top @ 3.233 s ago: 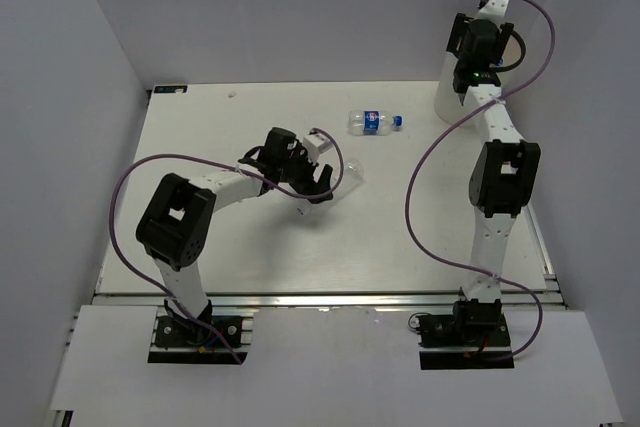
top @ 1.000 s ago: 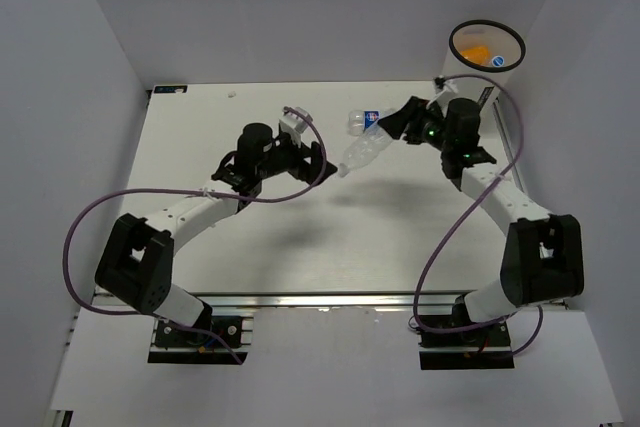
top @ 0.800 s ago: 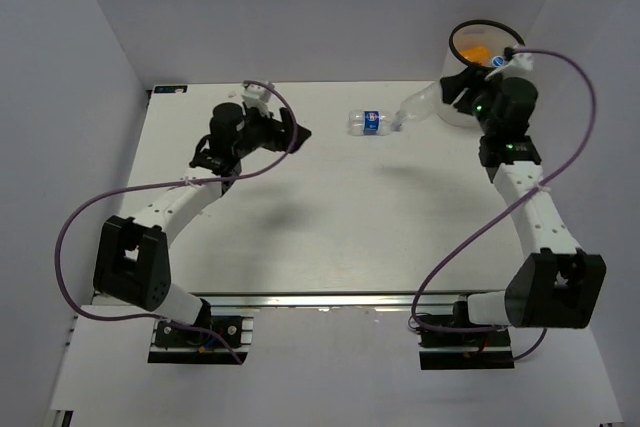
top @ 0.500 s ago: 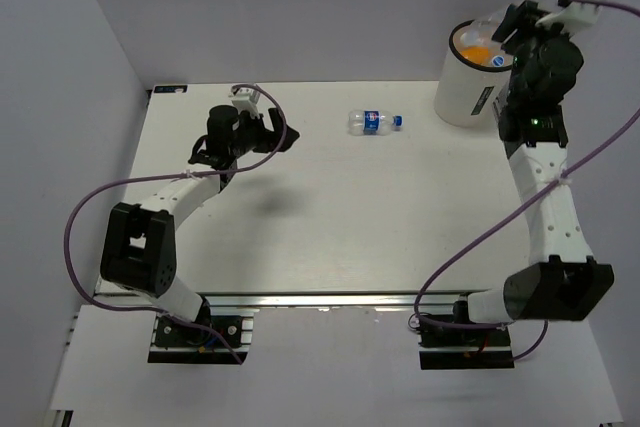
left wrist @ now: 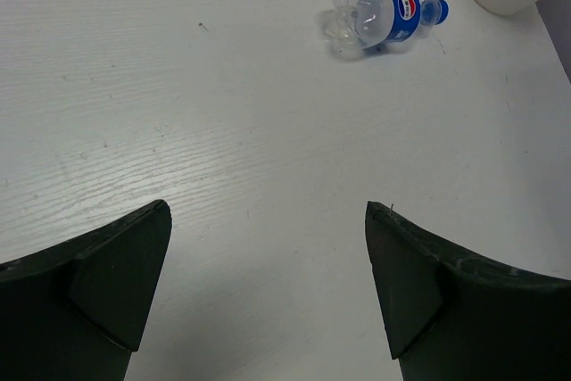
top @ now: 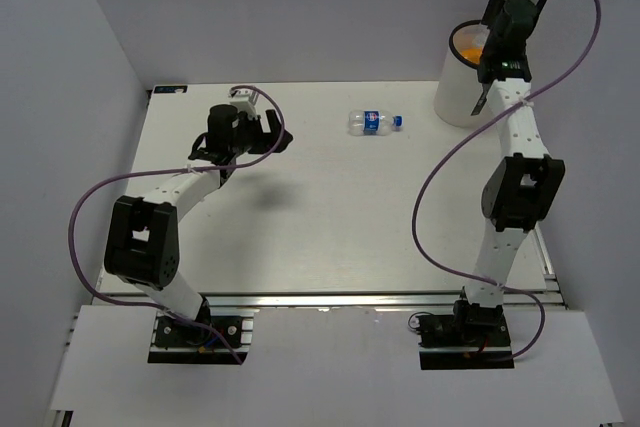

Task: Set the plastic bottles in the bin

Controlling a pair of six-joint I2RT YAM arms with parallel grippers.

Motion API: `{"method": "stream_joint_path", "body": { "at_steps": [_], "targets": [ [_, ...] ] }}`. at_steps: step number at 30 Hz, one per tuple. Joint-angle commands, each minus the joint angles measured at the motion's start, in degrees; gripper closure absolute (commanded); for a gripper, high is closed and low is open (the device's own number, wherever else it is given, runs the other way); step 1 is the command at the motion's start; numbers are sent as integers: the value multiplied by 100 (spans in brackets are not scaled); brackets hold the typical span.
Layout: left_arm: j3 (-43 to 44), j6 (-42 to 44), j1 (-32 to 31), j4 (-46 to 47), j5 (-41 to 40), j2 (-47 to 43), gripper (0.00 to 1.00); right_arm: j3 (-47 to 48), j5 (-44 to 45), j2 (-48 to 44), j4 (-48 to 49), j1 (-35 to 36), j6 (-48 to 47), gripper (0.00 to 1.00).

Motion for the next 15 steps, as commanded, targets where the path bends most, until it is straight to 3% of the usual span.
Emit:
{"method": "stream_joint_path", "body": {
  "at_steps": [1, 10, 13, 15],
  "targets": [
    [158, 139, 53, -33, -150, -121, 2, 464, -27, 128, 164, -44, -120, 91],
    [79, 279, 106, -59, -273, -86, 2, 368, 342, 858, 297, -44, -718, 85],
    [79, 297, 123, -76, -308, -68, 2, 368, -34, 955, 78, -79, -517, 81],
    [70, 297, 132, -94, -326, -60, 2, 254, -606, 885, -186, -114, -60, 84]
  ]
}}
